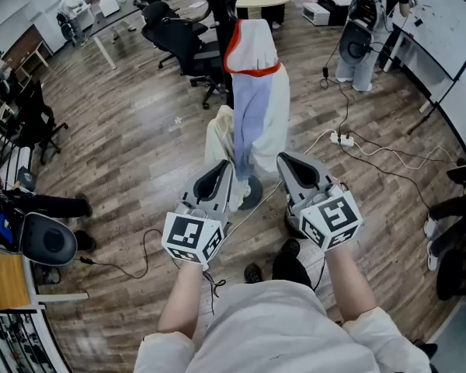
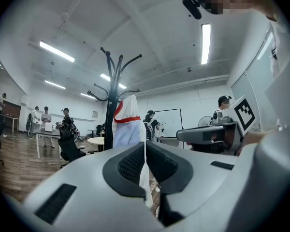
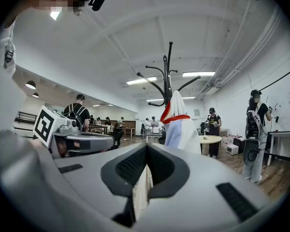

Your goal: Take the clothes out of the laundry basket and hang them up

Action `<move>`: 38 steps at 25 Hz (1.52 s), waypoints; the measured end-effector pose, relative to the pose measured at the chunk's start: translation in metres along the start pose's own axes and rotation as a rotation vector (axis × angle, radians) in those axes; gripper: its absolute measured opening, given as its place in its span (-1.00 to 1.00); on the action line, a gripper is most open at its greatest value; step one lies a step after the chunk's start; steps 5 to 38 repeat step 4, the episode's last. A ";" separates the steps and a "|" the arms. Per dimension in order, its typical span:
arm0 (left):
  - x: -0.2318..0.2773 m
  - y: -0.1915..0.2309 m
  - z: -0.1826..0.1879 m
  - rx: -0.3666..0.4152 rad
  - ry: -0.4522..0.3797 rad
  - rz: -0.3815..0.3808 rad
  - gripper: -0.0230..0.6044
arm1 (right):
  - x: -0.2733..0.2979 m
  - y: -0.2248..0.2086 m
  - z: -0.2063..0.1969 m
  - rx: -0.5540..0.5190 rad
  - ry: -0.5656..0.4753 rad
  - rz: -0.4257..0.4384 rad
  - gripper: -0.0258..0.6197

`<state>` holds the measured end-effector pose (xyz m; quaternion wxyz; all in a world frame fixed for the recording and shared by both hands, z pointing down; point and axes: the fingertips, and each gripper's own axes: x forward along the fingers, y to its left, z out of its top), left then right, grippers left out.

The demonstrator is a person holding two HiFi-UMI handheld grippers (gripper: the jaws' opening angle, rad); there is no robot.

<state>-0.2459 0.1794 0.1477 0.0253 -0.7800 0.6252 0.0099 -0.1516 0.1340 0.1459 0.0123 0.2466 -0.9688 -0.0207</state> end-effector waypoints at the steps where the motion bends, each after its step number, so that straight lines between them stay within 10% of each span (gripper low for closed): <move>1: 0.000 0.000 0.000 0.001 0.000 0.000 -0.84 | 0.000 0.000 -0.001 0.000 0.001 0.000 -0.91; 38: 0.002 0.000 0.000 0.003 0.001 0.000 -0.85 | 0.000 -0.002 -0.002 0.001 0.003 -0.001 -0.91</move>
